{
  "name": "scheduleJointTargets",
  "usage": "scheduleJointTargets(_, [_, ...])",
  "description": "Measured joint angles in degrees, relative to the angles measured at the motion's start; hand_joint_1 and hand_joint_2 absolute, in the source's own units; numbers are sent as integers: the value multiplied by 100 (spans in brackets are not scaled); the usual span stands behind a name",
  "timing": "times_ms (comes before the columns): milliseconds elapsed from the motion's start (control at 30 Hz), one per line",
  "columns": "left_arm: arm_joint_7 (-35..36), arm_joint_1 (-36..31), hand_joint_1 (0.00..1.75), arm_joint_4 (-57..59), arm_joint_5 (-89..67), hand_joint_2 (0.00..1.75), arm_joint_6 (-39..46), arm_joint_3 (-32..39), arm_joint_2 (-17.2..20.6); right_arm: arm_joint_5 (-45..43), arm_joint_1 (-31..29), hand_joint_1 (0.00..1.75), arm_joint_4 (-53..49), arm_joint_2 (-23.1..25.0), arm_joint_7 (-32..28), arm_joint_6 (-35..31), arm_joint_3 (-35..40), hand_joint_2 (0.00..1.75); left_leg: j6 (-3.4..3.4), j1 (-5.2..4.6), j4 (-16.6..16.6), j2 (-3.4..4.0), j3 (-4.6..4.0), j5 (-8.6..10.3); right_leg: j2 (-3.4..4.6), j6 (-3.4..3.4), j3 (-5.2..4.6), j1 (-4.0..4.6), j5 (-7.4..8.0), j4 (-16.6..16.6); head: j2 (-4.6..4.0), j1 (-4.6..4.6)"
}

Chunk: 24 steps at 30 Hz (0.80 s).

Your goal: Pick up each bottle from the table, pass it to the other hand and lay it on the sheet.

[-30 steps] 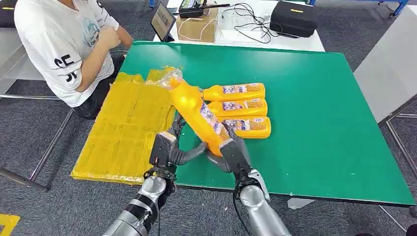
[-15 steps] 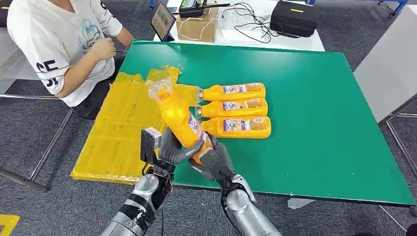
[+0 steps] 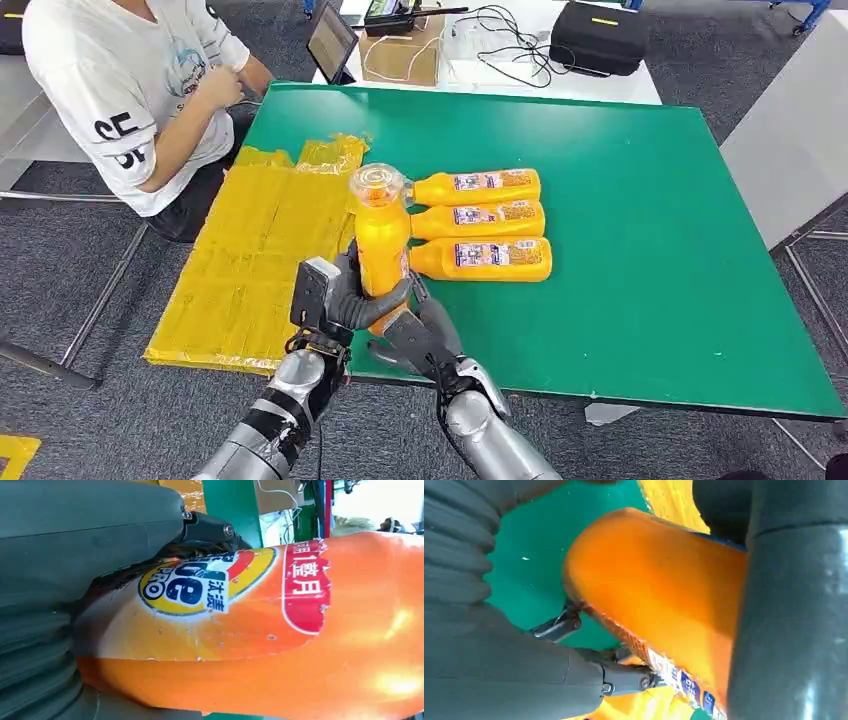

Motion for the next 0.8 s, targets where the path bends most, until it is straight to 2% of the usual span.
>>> scheduleJointTargets(333, [-103, -186, 175, 252, -295, 175, 575, 123, 193, -381, -14, 0, -361, -105, -127, -173, -155, 175, 0, 0, 0, 3, 0, 0, 1, 0, -1, 0, 0, 0, 0, -4])
scheduleJointTargets(633, [-46, -469, 175, 252, -1651, 175, 1627, 501, 855, -792, -8, 0, -1080, -306, -328, -136, -669, 175, -1, 2, 0, 6, 1, 2, 2, 0, -3, 1, 1, 3, 2, -2])
scheduleJointTargets(800, [-11, -530, 175, 267, -2005, 175, 1865, 614, 1073, -837, 9, 0, -1290, -376, -361, -125, -820, 175, -1, 1, 0, 3, -1, 2, 1, 0, -3, 0, 0, 3, 0, 0])
